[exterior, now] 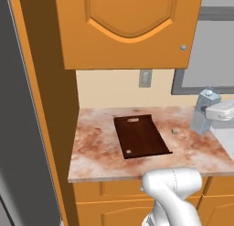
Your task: Take out the milk from the fridge and place it on the tray on the counter. Then take the sugar cube near the tray and place it in the tray.
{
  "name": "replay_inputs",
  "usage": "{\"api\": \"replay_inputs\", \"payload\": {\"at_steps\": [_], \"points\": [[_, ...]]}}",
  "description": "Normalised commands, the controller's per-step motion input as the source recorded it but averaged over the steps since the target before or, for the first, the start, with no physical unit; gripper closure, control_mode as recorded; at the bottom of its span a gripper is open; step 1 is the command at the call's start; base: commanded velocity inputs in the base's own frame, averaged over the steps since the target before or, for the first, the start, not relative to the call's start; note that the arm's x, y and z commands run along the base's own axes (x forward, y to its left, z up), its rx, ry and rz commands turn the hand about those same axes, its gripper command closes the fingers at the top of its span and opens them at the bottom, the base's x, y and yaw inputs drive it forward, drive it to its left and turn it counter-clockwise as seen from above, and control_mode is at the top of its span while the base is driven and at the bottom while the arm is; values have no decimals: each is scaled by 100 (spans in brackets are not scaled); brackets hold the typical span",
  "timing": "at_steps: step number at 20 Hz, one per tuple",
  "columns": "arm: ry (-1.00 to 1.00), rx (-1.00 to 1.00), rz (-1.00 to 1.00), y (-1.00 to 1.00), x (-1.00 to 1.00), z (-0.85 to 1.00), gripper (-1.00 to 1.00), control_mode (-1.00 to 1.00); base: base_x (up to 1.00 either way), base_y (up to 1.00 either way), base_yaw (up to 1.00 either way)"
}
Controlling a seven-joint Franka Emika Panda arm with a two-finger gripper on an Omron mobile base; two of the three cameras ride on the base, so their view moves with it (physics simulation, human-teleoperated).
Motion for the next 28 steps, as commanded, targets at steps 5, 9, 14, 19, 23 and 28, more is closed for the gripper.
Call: {"api": "replay_inputs", "payload": {"at_steps": [5, 9, 14, 19, 23, 28], "points": [[-2, 0, 6, 1, 71, -41, 100, -100, 0, 0, 0], [0, 0, 6, 26, 61, -34, 100, -100, 0, 0, 0], [0, 0, 5, 44, 60, -43, 100, -100, 0, 0, 0], [0, 0, 4, 34, 48, -41, 100, -100, 0, 0, 0], [1, 0, 1, 21, 50, -25, 100, -100, 0, 0, 0], [1, 0, 0, 23, 42, -7, 100, -100, 0, 0, 0]]}}
